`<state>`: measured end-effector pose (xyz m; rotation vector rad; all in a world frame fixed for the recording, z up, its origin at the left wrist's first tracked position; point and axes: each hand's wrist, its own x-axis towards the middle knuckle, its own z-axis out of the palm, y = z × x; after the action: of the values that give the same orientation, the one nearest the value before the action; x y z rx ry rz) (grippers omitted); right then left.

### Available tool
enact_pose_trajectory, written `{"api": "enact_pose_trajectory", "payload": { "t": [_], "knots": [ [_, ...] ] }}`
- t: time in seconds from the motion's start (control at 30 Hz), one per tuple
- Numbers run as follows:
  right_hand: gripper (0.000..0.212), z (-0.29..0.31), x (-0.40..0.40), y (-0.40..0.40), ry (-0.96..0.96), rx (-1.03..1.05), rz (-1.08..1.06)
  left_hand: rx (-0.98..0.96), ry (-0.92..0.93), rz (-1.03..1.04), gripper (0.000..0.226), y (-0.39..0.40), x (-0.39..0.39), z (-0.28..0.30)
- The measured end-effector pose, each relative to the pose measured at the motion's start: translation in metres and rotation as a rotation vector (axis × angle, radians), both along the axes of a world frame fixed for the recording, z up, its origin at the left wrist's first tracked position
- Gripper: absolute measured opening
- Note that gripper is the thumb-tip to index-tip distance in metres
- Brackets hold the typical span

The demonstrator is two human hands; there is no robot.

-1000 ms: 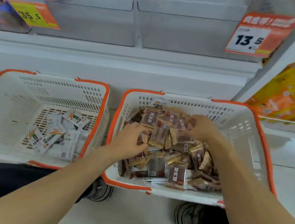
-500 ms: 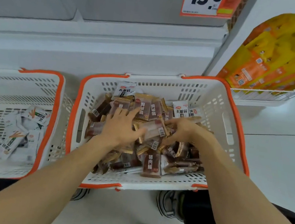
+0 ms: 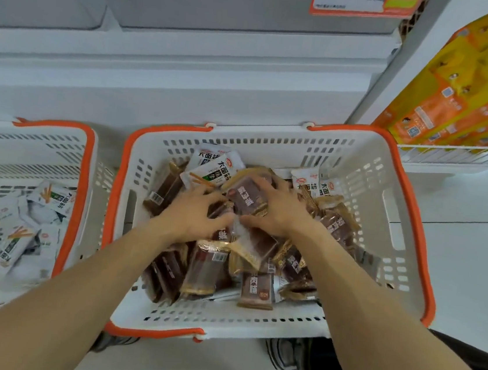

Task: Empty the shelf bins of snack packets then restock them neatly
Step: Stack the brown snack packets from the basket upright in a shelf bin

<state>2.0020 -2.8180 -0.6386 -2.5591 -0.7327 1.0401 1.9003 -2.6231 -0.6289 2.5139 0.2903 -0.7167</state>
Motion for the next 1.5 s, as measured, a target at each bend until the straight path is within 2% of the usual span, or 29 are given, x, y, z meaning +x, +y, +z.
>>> {"api": "enact_pose_trajectory", "payload": {
  "t": [0.07, 0.1, 0.17, 0.27, 0.43, 0.53, 0.6, 0.67, 0.73, 0.8, 0.9, 1.0, 1.07, 1.2, 1.33, 1.43, 1.5],
  "knots": [
    [0.098, 0.004, -0.005, 0.006, -0.012, -0.017, 0.039, -0.116, -0.061, 0.231, 0.047, 0.004, 0.004, 0.006],
    [0.098, 0.008, -0.006, 0.006, -0.002, -0.028, 0.078, -0.083, -0.163, 0.36, 0.04, 0.008, 0.007, 0.006],
    [0.1, 0.018, -0.007, 0.004, 0.017, -0.062, 0.148, 0.049, -0.327, 0.514, 0.052, 0.017, 0.012, 0.005],
    [0.095, 0.03, -0.011, -0.002, 0.062, -0.067, 0.207, 0.083, -0.287, 0.549, 0.078, 0.023, 0.023, 0.003],
    [0.068, 0.045, -0.014, -0.005, 0.147, -0.091, 0.319, 0.011, -0.245, 0.558, 0.08, 0.029, 0.03, -0.002],
    [0.054, 0.053, -0.003, -0.009, 0.23, -0.063, 0.341, -0.041, -0.28, 0.613, 0.081, 0.025, 0.026, -0.004],
    [0.05, 0.06, 0.009, -0.015, 0.318, -0.013, 0.288, -0.065, -0.316, 0.664, 0.081, 0.019, 0.027, -0.005],
    [0.047, 0.064, 0.022, -0.023, 0.407, 0.083, 0.113, -0.104, -0.324, 0.691, 0.081, 0.017, 0.03, -0.005],
    [0.038, 0.056, 0.032, -0.03, 0.338, 0.166, -0.09, -0.112, -0.304, 0.646, 0.081, 0.015, 0.034, -0.005],
    [0.036, 0.04, 0.043, -0.034, 0.116, 0.189, -0.258, -0.093, -0.283, 0.556, 0.072, 0.015, 0.039, -0.004],
    [0.051, 0.027, 0.058, -0.034, -0.12, 0.178, -0.531, 0.026, -0.213, 0.32, 0.053, 0.018, 0.046, -0.008],
    [0.073, 0.013, 0.068, -0.037, -0.073, 0.082, -0.678, 0.139, -0.222, 0.2, 0.035, 0.023, 0.053, -0.013],
    [0.079, 0.002, 0.068, -0.04, 0.018, 0.064, -0.703, 0.044, -0.221, 0.193, 0.021, 0.02, 0.054, -0.01],
    [0.067, -0.015, 0.07, -0.046, 0.037, 0.139, -0.601, -0.031, -0.17, 0.113, 0.022, 0.015, 0.062, -0.007],
    [0.062, -0.023, 0.08, -0.047, 0.151, 0.126, -0.46, -0.056, -0.154, 0.059, 0.027, 0.01, 0.074, -0.01],
    [0.035, -0.016, 0.089, -0.045, 0.159, 0.249, -0.454, -0.114, -0.127, 0.078, 0.03, 0.006, 0.082, -0.013],
    [0.029, -0.008, 0.093, -0.046, 0.159, 0.379, -0.464, -0.159, -0.105, 0.102, 0.029, 0.005, 0.087, -0.014]
  ]
}}
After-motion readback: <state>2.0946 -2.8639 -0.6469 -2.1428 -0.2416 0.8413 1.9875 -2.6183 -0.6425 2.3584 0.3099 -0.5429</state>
